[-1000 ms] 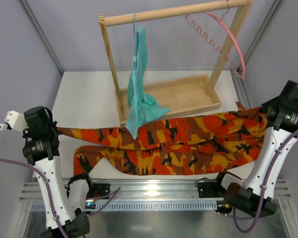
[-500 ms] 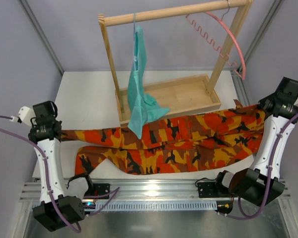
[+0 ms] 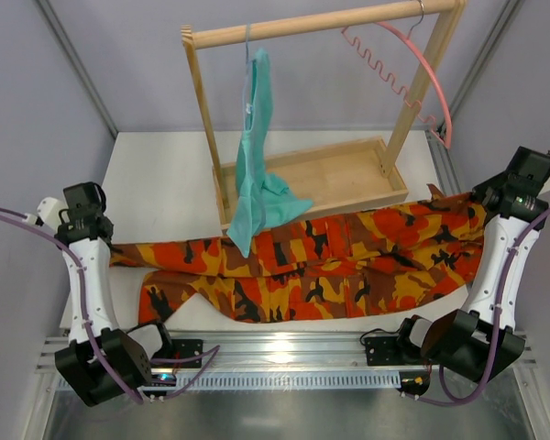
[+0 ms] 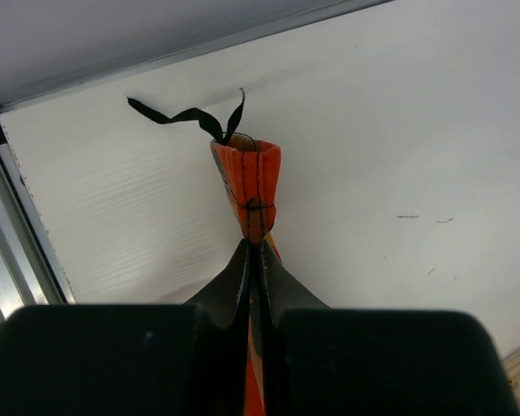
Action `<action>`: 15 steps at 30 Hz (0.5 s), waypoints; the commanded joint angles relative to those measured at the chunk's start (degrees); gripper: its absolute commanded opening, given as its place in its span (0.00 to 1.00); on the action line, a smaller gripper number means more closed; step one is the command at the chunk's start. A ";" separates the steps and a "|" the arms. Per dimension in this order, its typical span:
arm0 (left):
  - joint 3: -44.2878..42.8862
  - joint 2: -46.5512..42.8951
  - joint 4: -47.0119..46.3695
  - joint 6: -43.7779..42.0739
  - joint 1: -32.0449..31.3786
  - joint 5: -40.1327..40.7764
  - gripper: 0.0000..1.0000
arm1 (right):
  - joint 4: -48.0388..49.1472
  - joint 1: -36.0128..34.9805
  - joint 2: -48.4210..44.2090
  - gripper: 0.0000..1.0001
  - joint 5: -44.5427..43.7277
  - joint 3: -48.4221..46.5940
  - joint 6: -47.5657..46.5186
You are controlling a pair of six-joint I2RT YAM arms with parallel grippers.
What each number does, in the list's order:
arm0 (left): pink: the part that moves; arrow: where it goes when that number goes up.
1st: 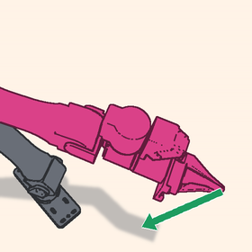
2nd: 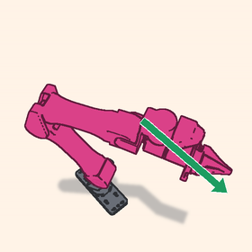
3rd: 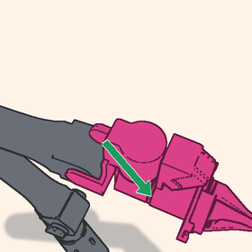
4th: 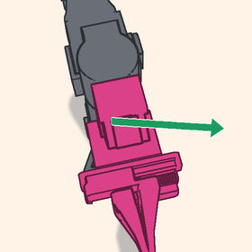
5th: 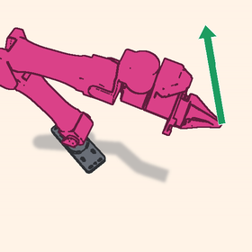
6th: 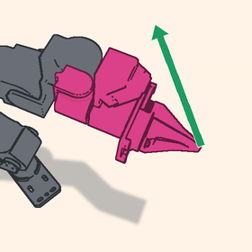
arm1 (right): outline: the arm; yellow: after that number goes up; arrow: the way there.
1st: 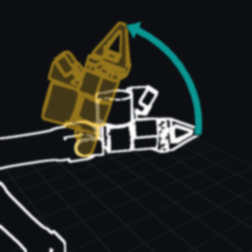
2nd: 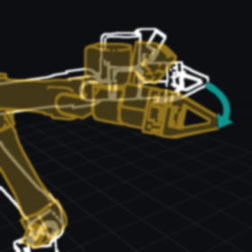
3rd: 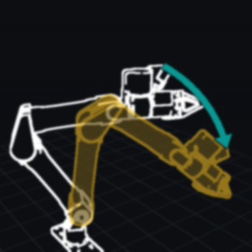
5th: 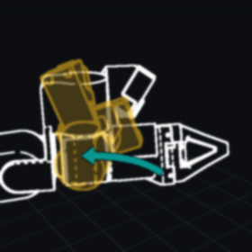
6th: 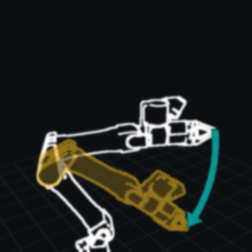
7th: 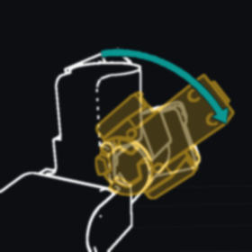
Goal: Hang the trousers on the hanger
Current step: Fold the trousers
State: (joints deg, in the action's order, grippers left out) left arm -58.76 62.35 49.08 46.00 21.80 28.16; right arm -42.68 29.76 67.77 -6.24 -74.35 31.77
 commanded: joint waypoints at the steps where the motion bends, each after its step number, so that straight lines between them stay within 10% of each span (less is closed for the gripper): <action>1: -2.94 -0.21 -3.28 1.38 0.79 3.13 0.00 | 5.58 0.39 -1.50 0.04 -0.88 -0.98 -0.74; 15: -7.94 10.41 -10.76 2.51 2.37 2.43 0.00 | 17.96 -0.31 7.02 0.04 3.43 -3.09 1.19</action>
State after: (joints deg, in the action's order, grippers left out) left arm -64.05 69.43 42.61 46.68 23.40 28.47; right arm -34.96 29.69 72.82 -2.33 -74.78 32.03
